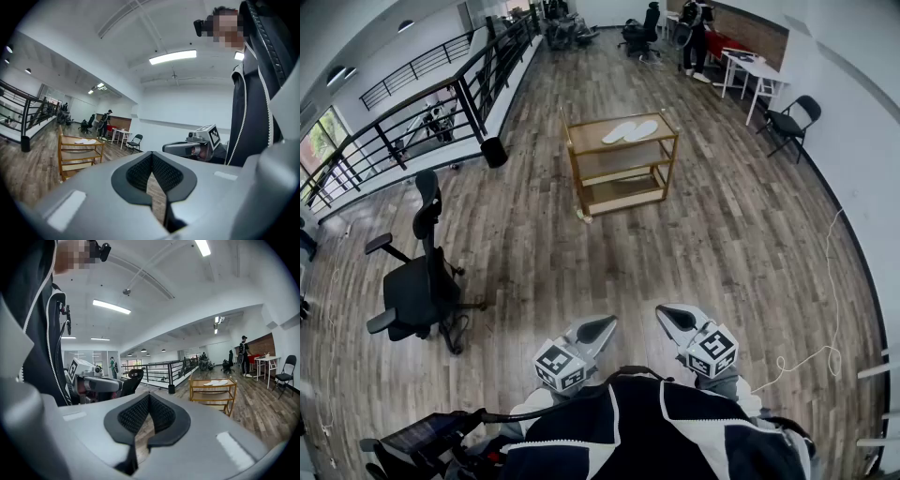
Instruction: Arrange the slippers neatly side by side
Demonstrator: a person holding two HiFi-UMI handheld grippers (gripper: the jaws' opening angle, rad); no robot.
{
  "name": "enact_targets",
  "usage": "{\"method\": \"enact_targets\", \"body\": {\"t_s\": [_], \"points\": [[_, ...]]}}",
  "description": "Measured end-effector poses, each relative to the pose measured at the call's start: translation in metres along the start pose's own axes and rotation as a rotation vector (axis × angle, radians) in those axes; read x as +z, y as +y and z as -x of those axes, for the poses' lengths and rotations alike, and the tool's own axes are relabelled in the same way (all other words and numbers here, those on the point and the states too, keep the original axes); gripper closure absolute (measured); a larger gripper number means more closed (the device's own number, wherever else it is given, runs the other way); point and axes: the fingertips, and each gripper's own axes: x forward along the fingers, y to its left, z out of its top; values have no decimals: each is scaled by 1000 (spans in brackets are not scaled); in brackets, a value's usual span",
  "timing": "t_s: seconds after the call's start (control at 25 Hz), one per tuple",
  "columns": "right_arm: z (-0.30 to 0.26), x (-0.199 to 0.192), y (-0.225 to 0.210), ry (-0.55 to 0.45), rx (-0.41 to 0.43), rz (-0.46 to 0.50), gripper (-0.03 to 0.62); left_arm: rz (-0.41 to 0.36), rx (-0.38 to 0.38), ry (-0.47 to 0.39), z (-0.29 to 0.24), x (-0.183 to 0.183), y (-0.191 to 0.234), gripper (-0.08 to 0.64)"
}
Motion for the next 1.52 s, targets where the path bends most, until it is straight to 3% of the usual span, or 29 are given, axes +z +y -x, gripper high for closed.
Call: {"method": "enact_targets", "body": {"t_s": [0.32,0.64,0.88,1.52], "points": [[2,7,-1,-5,3,17,591,-5,-20,7,-5,3,-8,544],[2,14,-4,-51,-9,-30,588,-12,-18,3,-1,5,-9,545],[-6,11,-3,-51,23,-39,588,-61,-71,51,-7,1,-24,545],[-7,1,-3,-45,79,-54,588,5,-21,48,-5,-1,-19,544]]}}
